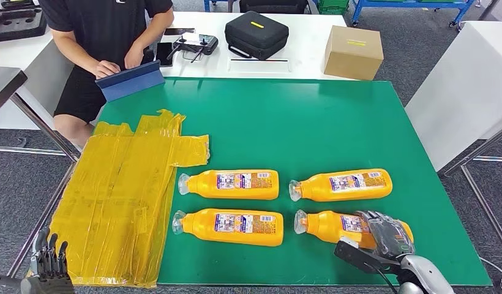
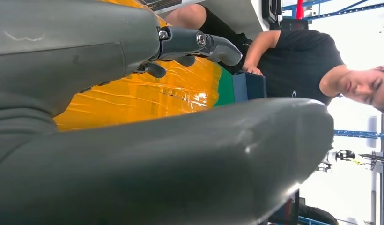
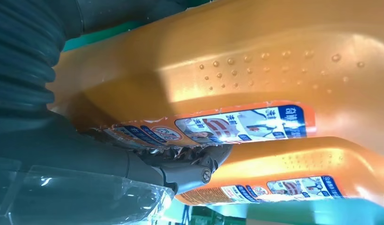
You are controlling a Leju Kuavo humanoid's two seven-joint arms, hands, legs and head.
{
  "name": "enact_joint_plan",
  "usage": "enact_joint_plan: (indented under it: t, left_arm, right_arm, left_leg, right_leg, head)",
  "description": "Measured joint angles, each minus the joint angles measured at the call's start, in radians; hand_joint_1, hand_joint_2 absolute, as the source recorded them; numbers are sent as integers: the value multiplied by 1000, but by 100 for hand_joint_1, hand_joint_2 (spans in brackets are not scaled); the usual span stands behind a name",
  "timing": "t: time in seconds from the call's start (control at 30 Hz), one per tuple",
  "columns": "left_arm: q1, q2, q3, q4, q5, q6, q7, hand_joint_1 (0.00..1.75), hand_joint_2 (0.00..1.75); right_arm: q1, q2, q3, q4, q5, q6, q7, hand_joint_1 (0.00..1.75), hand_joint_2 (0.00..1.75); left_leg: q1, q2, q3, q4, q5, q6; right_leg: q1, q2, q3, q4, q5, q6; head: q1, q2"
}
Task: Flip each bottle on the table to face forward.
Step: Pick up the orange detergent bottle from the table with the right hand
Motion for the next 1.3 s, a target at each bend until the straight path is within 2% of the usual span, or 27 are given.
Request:
enact_joint_plan:
  t: [0.1,0.23,0.43,0.57,0.73,0.9,1.07,1.3]
  left_arm:
    - [1,0,1,-1,1,6,0,0,0]
    - [2,0,2,-1,2,12,-5,0,0]
    - [-1,0,4,3,-3,-6,-17,0,0]
    - [-19,-2,-1,10,-18,-25,-16,0,0]
    - [-66,-7,-29,43,-31,-38,-13,0,0]
    - [-149,5,-118,126,18,6,-3,0,0]
    - [-197,35,-199,196,63,22,0,0,0]
    - [-317,73,-340,308,120,51,9,0,0]
  right_arm:
    - [-5,-1,-4,-2,-78,13,-34,175,175]
    - [-10,0,-13,-33,-287,72,-107,175,175]
    - [-37,-3,-41,-110,-511,154,-183,164,175]
    - [-103,13,-29,-124,-535,181,-190,163,175]
    - [-217,60,44,-109,-547,186,-182,164,175]
    - [-354,134,163,-66,-563,178,-137,168,175]
    - [-424,187,240,-28,-572,156,-114,166,175]
    - [-543,289,375,118,-596,56,-76,157,175]
  left_leg:
    - [0,0,0,0,0,0]
    - [0,0,0,0,1,0]
    - [0,0,-3,0,2,1]
    - [0,1,-4,0,2,1]
    - [0,1,-4,0,3,2]
    - [0,0,-4,0,5,1]
    - [0,-1,-6,0,5,2]
    - [0,-1,-8,0,6,2]
  right_leg:
    - [0,0,5,0,0,0]
    - [0,0,5,0,0,0]
    - [0,0,4,1,1,0]
    - [0,0,4,1,1,0]
    - [0,0,4,1,1,1]
    - [0,-1,3,3,2,0]
    - [0,-3,1,3,2,0]
    - [0,-2,0,4,2,1]
  head:
    - [0,0]
    - [0,0]
    - [0,0]
    - [0,0]
    - [0,0]
    - [0,0]
    - [0,0]
    - [0,0]
